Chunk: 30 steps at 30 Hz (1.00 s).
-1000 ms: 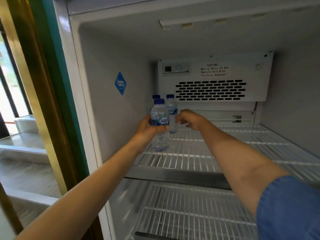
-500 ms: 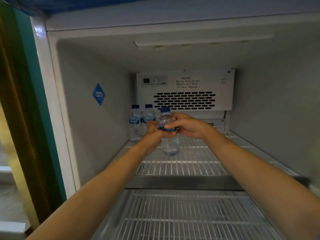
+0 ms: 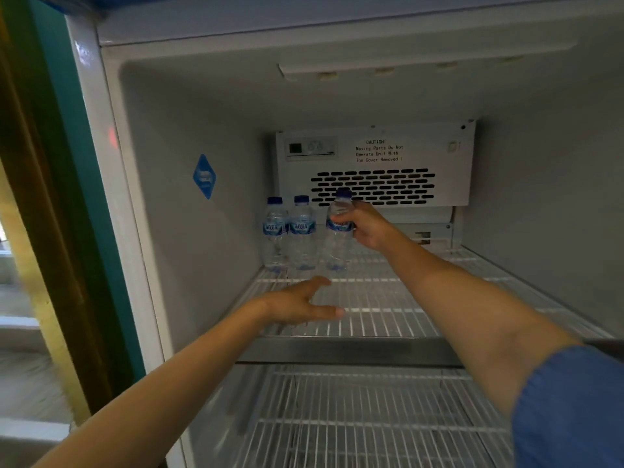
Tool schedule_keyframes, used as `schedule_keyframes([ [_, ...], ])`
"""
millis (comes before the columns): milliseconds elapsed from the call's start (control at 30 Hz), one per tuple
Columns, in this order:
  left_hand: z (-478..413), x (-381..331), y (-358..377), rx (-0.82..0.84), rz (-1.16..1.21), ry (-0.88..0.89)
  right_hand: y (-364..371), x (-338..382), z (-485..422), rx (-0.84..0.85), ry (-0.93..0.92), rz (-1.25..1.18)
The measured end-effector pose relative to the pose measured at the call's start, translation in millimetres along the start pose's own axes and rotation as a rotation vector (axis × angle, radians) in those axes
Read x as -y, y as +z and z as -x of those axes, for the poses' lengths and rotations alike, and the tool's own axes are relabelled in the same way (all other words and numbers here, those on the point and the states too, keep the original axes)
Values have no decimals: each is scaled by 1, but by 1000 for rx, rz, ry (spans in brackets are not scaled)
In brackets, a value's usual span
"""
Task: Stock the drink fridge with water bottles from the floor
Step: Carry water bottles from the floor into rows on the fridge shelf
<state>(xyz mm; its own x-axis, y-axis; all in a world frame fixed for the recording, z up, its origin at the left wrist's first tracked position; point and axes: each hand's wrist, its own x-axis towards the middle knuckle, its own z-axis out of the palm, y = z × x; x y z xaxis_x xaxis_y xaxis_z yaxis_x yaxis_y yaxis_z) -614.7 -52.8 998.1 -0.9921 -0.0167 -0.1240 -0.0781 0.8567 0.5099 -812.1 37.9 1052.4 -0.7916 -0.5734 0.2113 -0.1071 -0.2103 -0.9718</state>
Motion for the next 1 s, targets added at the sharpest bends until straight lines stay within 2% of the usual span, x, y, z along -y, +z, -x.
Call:
schedule_keyframes([
  [100, -3, 2, 7, 74, -167, 11, 4, -5, -11, -16, 27, 34],
  [200, -8, 8, 10, 103, -229, -12, 7, -9, -17, -10, 28, 52],
  [433, -6, 7, 10, 150, -197, 114, 8, -23, -28, -4, 26, -6],
  [600, 1, 0, 8, 174, -191, 94, 3, -38, -26, 82, 109, 118],
  [700, 2, -2, 7, 184, -197, 81, 3, -43, -25, 71, 148, 206],
  [867, 2, -2, 7, 185, -224, 84, 8, -46, -27, 71, 69, 145],
  [1000, 1, 0, 7, 187, -218, 76, 11, -46, -25, 63, 74, 154],
])
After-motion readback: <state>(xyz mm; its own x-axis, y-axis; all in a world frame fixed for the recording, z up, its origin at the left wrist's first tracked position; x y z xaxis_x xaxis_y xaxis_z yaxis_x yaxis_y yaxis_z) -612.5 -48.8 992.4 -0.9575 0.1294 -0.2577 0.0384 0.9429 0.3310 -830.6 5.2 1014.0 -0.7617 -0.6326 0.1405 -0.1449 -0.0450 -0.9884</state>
